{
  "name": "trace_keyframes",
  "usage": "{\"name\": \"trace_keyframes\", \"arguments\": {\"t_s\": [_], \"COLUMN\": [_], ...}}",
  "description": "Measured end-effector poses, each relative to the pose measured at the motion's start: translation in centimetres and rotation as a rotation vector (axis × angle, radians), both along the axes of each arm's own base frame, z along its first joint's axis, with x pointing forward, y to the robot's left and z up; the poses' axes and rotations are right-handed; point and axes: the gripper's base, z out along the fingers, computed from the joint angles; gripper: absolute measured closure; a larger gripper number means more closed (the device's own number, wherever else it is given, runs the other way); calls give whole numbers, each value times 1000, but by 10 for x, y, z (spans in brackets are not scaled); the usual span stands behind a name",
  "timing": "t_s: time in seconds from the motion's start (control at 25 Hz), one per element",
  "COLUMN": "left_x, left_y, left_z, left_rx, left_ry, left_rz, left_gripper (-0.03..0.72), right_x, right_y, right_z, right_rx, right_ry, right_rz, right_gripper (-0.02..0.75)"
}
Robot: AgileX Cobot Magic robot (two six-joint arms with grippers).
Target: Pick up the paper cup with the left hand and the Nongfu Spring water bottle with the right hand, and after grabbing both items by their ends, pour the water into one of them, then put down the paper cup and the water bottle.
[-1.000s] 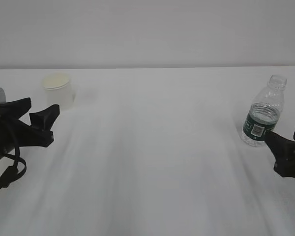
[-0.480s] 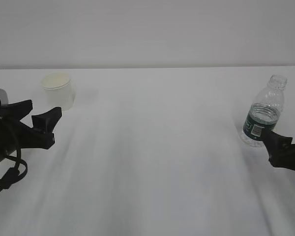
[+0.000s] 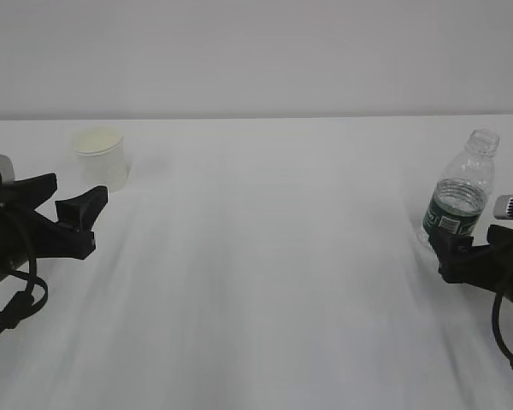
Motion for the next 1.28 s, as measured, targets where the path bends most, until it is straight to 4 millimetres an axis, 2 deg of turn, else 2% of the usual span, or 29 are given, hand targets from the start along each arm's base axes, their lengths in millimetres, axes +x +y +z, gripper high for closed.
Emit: {"name": "trace_keyframes", "arguments": {"t_s": [0.36,0.84,1.28], "left_x": [0,0,0], "left_y": [0,0,0], "left_z": [0,0,0], "left_rx": [0,0,-1], "left_ry": [0,0,-2], "left_rz": [-2,-2,-2], "left_gripper": [164,164,164], "right_x": [25,46,54], "right_y": [1,1,1], "right_z": [-22,-25,-27], "right_rx": [34,49,54], "right_ry": [18,-22,-35], "right_rz": [-14,-19,-25], "right_gripper": [61,66,71]}}
